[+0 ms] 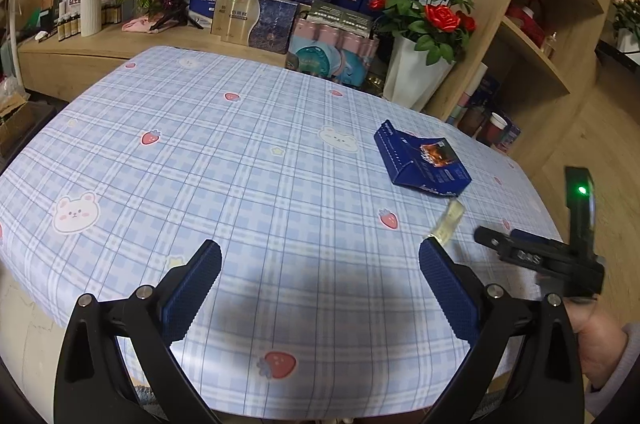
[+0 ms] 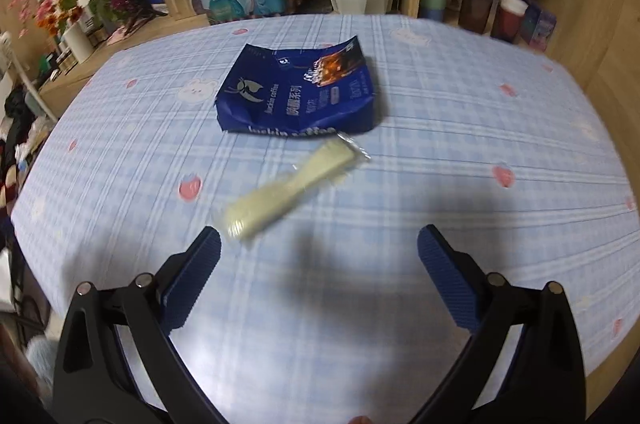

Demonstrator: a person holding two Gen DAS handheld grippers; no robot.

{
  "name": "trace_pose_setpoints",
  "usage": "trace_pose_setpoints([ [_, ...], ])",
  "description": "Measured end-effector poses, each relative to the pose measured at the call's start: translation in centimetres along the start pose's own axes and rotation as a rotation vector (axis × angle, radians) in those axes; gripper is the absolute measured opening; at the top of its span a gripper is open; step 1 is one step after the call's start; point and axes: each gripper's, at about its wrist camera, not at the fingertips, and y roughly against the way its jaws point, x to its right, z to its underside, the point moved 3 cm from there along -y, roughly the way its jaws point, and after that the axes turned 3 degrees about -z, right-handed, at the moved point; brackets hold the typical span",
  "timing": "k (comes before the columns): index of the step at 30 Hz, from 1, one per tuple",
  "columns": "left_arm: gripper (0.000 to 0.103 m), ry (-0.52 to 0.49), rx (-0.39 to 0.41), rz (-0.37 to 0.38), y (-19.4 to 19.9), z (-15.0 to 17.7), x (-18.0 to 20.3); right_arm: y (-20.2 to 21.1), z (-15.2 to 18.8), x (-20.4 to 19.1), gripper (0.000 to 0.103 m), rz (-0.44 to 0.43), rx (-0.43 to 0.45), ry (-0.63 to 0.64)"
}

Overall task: Collect trash
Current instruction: 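Reach the right gripper to the pale wrapped utensil pack and grasp it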

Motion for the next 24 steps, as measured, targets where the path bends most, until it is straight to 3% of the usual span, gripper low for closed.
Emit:
trace_pose_setpoints([
  [10, 0.097, -0.022, -0.013, -0.007, -3.0, -1.4, 0.2, -6.1, -3.1, -0.6, 0.096, 0.058, -0.05, -0.046],
  [18, 0.097, -0.067, -0.028, -0.006, -5.5, -2.0, 2.0, -7.0, -2.7, 0.3, 0.079, 0.03, -0.056, 0.063],
  [21, 0.097, -0.095, -0.036, 0.001, -6.3, -2.1, 3.1, -6.4, -2.3, 0.7, 0.062, -0.004, -0.072, 0.116],
  [23, 0.097, -0.114, -0.044, 0.004, -6.8, -2.1, 3.8, -5.9, -2.0, 0.9, 0.042, -0.017, -0.084, 0.158],
  [24, 0.097, -0.123, -0.056, 0.012, -7.3, -2.1, 4.2, -5.6, -1.9, 1.1, 0.037, -0.012, -0.086, 0.174],
])
